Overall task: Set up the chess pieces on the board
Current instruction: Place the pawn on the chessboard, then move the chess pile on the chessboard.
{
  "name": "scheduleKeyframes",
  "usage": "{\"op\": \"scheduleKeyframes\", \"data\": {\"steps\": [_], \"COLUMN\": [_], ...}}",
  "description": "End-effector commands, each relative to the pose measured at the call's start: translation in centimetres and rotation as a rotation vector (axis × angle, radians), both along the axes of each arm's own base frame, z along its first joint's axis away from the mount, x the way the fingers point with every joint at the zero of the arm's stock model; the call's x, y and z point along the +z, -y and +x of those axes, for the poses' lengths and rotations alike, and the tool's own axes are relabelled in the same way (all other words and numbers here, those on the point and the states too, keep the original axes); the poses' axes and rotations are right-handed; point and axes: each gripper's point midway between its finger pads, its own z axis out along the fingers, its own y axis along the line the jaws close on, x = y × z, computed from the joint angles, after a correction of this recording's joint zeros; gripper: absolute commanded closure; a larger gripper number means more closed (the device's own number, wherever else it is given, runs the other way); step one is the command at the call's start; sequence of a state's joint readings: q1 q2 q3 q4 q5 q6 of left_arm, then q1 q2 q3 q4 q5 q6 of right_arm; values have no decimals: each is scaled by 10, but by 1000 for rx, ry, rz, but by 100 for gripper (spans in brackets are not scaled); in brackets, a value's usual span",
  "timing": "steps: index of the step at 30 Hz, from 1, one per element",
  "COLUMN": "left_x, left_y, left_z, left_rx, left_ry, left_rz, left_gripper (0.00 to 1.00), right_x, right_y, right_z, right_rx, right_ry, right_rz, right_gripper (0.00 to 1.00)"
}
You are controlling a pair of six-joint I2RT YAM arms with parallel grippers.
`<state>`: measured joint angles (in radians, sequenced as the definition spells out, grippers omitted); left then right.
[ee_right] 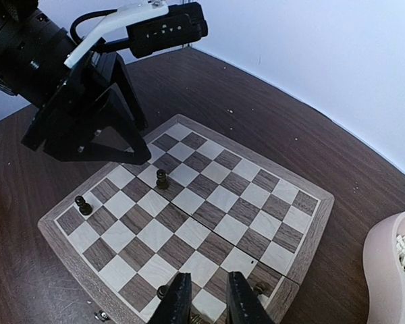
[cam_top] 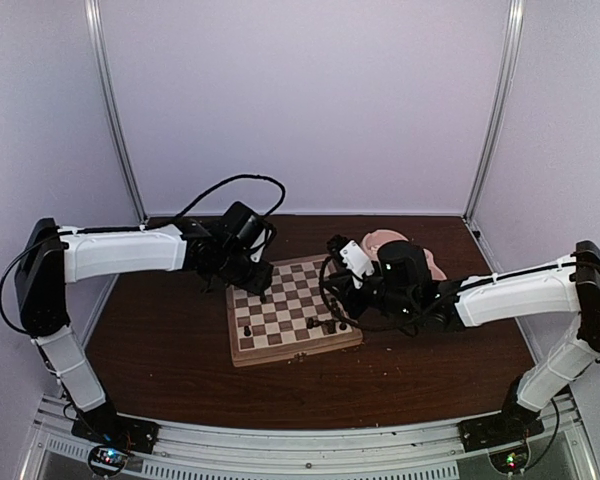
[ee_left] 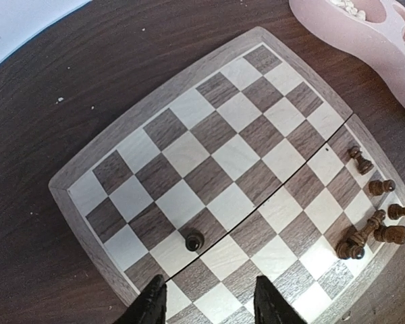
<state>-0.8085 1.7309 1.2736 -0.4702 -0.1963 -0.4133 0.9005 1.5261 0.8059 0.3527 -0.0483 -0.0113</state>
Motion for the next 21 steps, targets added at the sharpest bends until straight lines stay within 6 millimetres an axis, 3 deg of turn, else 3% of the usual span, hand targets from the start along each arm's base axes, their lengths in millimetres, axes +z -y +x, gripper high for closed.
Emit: {"op": "scheduleKeyframes", "data": {"steps": [1, 21], "left_x": [-15, -54], "left_y": [0, 4], "left_z": [-5, 15], "left_rx": [-28, -45], "left_ry": [-97, -230], "left_rz": [46, 54], "left_gripper": [56, 60], "right_x": [12, 0], "right_y": [-4, -5], "right_z": [2, 8], "right_rx": [15, 12], "right_ry": [-4, -53], "right_rz": [29, 27], "right_gripper": [79, 78]}}
